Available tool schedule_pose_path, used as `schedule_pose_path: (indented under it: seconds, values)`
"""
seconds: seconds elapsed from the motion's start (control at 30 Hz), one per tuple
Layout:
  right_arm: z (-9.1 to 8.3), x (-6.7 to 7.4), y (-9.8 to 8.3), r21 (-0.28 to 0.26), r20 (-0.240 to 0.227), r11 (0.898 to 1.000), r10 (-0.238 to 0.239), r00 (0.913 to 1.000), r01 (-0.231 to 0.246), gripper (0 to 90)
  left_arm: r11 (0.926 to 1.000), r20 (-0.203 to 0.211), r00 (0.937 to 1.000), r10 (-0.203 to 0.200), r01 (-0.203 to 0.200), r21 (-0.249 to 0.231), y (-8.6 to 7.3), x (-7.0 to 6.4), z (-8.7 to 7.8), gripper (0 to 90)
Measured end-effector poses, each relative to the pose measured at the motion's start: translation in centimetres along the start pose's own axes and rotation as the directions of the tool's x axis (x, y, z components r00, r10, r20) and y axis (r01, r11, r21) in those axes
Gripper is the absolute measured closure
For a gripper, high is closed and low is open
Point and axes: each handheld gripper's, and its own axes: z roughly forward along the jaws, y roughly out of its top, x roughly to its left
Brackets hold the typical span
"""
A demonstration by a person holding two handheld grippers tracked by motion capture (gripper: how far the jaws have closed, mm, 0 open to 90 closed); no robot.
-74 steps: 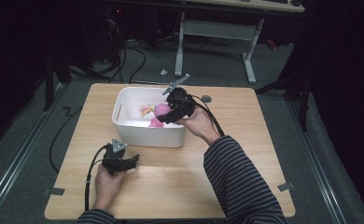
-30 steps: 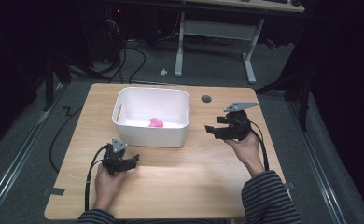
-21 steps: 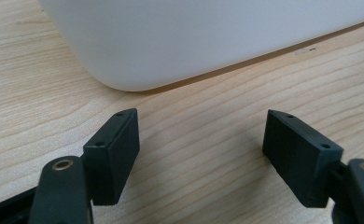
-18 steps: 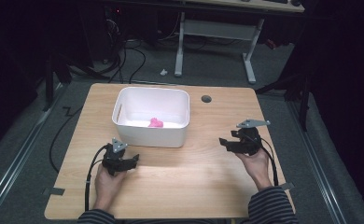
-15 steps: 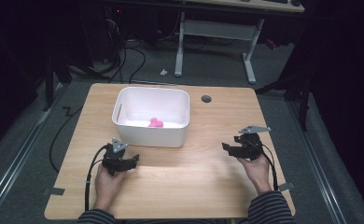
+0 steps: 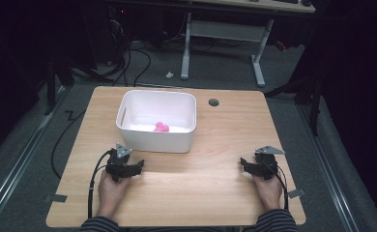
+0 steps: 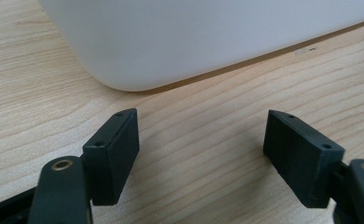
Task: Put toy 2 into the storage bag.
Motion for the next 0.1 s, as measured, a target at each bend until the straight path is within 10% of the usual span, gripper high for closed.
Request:
schedule_pose_path:
  seconds: [0.1]
  values:
    - [0.0, 0.0, 0.0, 0.002, -0.002, 1.0, -0.002, 1.0, 0.002, 30.3, 1.0, 0.0, 1.0, -0.002, 0.002, -0.001, 0.0, -0.01, 0.01, 26.9]
